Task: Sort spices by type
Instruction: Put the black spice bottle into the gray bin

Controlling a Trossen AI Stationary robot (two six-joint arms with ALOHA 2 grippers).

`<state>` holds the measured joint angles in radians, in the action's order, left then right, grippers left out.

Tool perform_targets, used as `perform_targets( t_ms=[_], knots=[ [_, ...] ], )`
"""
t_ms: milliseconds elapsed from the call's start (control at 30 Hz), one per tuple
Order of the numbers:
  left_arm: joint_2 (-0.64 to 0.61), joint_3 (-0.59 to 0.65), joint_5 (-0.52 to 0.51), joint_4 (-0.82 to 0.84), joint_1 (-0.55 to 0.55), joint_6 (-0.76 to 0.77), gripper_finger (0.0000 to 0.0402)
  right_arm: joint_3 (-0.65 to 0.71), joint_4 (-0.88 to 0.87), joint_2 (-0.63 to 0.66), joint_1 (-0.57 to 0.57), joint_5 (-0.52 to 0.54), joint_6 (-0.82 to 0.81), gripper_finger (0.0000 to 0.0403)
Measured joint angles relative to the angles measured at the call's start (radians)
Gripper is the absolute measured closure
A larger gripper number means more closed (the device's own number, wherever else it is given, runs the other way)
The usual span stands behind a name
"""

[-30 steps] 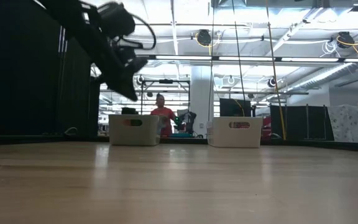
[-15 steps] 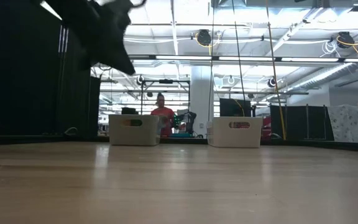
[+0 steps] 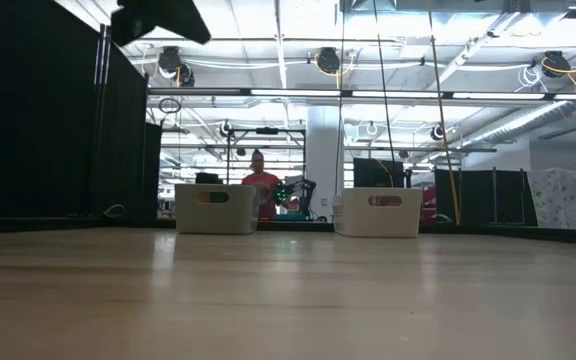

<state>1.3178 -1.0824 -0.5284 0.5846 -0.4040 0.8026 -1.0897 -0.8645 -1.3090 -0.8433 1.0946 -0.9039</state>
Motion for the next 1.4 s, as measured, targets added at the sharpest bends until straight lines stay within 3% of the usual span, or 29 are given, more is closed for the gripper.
perform_targets(
  t_ms=[133, 500, 833, 1133, 1400],
  knots=[
    [0.0, -0.034, 0.028, 0.102, -0.024, 0.071, 0.0401, 0.0, 0.002, 0.0, 0.0, 0.0, 0.0, 0.0112],
    [0.0, -0.044, 0.336, 0.405, -0.146, 0.42, 0.0401, 0.0, 0.001, 0.0, 0.0, 0.0, 0.0, 0.0112],
    [0.0, -0.043, 0.51, 0.825, -0.164, 0.631, 0.0401, 0.0, 0.003, 0.0, 0.028, 0.001, 0.0, 0.0112],
    [0.001, -0.043, 0.553, 0.849, -0.166, 0.604, 0.0393, 0.0, 0.007, 0.0, 0.046, 0.0, 0.004, 0.0112],
    [0.001, -0.042, 0.512, 0.979, -0.165, 0.568, 0.0392, 0.0, 0.007, 0.0, 0.046, -0.008, 0.007, 0.0112]
  ],
)
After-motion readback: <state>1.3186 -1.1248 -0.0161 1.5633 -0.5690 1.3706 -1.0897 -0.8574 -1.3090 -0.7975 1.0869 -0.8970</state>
